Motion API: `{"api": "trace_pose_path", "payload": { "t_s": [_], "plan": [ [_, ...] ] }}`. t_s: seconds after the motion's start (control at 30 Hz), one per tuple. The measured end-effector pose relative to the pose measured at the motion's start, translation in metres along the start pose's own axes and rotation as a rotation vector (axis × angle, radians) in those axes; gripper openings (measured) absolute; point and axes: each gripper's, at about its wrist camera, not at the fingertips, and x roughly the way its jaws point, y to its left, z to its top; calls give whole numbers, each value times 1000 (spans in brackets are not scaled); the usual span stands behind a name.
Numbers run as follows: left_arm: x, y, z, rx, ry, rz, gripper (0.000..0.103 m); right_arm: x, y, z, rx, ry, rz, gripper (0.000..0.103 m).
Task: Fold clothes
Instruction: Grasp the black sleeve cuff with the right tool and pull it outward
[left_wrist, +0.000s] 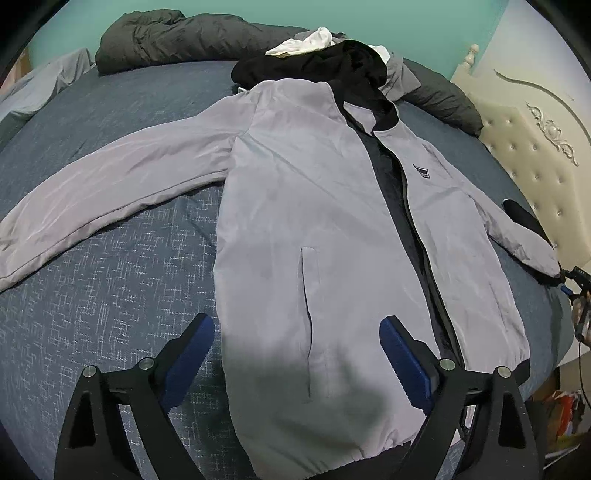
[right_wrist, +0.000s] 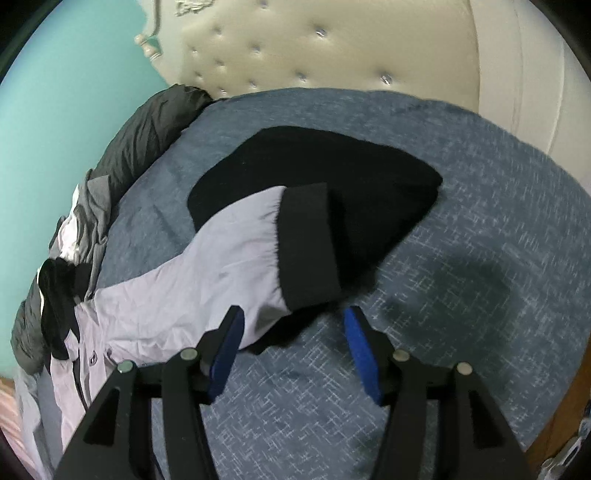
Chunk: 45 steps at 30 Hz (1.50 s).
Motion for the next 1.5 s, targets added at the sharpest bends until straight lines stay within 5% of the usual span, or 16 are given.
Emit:
{"api": "trace_pose_path", "payload": {
  "t_s": [0.27,0.37,0.57,0.63,0.9,1.17,1.5],
  "plan": [
    [-8,-7,3,33,-1,22,94,16,-10,5,57,-8,59,58],
    [-9,-10,4,45,-1,24,94,13,-6,7,30,-60,21,58],
    [-7,-17,5,56,2,17,94,4,11,4,-81,-98,-41,39],
    [-6,-18,5,57,5,11,94,-1,17,2,-109,-112,-80,20],
    [-11,-18,1,55,0,-2,94,-23,47,1,-236,-178,-125,10],
    [-29,-9,5,38,-31,-14,94,-62,131,-8,-417,-268,46,7],
    [-51,-4,3,37,-66,-45,94,-117,300,-70,-647,-271,389,6]
  ]
}}
